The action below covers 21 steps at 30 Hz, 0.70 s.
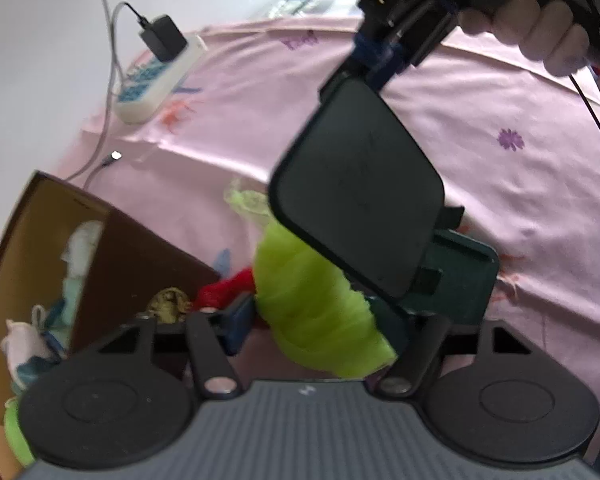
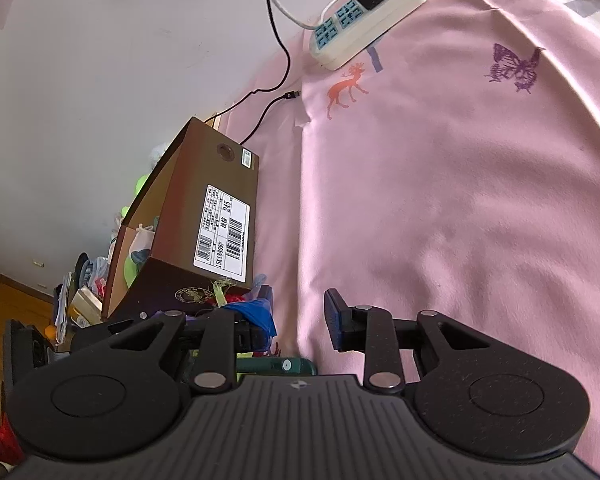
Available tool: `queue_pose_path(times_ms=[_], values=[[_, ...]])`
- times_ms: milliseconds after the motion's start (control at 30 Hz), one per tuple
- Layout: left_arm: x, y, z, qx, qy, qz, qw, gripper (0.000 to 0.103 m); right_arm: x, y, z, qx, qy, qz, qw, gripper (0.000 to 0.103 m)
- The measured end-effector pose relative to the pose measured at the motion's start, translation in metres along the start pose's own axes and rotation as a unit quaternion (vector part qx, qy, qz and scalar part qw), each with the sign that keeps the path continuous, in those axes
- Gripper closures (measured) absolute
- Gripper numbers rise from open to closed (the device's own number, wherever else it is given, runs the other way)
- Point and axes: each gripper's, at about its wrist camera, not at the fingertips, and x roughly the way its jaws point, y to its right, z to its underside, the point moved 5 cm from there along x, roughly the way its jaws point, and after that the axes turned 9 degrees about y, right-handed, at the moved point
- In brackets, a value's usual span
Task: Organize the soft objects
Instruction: 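Close the left tool on the lime green mesh pouf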
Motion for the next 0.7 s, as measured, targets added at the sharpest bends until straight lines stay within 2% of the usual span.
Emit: queue_pose_path(times_ms=[200, 333, 467, 567, 700], values=[[-0.003, -0.003, 0.001, -0.022, 0.013, 0.002, 0.9997, 0.043, 0.014, -0.012, -0.006, -0.019, -0.025, -0.02, 0.999, 0.092], [-0.016, -0.002, 0.003, -0.042, 0.025, -0.015, 0.9987, 0.045, 0.034, -0.028, -0.007, -0.038, -0.065, -0.049, 0.996, 0.092], [-0.032, -0.004, 0.009, -0.087, 0.035, -0.03, 0.9951, 0.045, 0.059, -0.048, -0.004, -0.079, -0.112, -0.061, 0.989, 0.092], [-0.041, -0.006, 0.018, -0.121, 0.034, -0.046, 0.9909, 0.045, 0.077, -0.062, -0.004, -0.112, -0.153, -0.066, 0.98, 0.091], [-0.058, -0.013, 0.032, -0.193, 0.042, -0.06, 0.9785, 0.045, 0.1, -0.085, -0.009, -0.136, -0.207, -0.07, 0.966, 0.091]])
